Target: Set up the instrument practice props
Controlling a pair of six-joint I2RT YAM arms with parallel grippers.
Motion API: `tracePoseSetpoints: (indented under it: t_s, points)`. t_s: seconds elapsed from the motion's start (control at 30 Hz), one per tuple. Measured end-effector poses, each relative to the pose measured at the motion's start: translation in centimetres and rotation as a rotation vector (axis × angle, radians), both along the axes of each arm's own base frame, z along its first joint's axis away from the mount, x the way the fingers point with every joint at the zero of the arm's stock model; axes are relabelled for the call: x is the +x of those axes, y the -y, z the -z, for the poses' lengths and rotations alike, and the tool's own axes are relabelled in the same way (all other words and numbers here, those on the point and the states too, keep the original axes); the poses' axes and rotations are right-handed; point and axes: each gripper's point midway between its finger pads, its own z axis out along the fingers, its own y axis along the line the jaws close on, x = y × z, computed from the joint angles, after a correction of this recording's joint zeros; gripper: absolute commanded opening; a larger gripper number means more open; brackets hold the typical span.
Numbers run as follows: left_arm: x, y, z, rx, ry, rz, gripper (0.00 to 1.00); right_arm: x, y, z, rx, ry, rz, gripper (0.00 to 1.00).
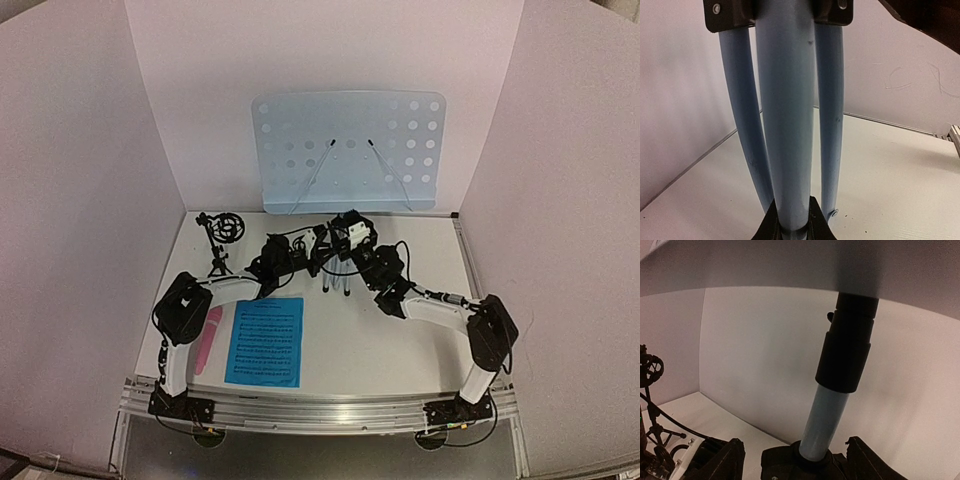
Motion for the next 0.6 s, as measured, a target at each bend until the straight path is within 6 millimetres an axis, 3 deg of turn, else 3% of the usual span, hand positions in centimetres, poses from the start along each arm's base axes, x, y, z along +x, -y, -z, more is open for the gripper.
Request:
tracePoseSetpoints:
  t_s: [0.23, 0.37, 0.5, 0.6]
  points:
    - [0.0, 0.0, 0.0, -0.002, -0.006, 0.004, 0.00, -2.6, 0.4, 2.6, -0.096, -0.233, -0.138, 0.86]
    - [-0.1, 0.0, 0.0, -0.001, -0.007, 0.009, 0.00, -3.5, 2.6, 4.6, -0.094, -0.361, -0.177, 0.71]
    - [-0.1, 0.0, 0.1, -0.001, -0.007, 0.011, 0.00, -2.9, 4.8, 7.3, -0.099, -0.468, -0.181, 0.67]
    - [-0.1, 0.0, 0.1, 0.000, -0.008, 0.012, 0.00, -2.1, 5.3, 8.9, -0.095, -0.522, -0.196, 0.67]
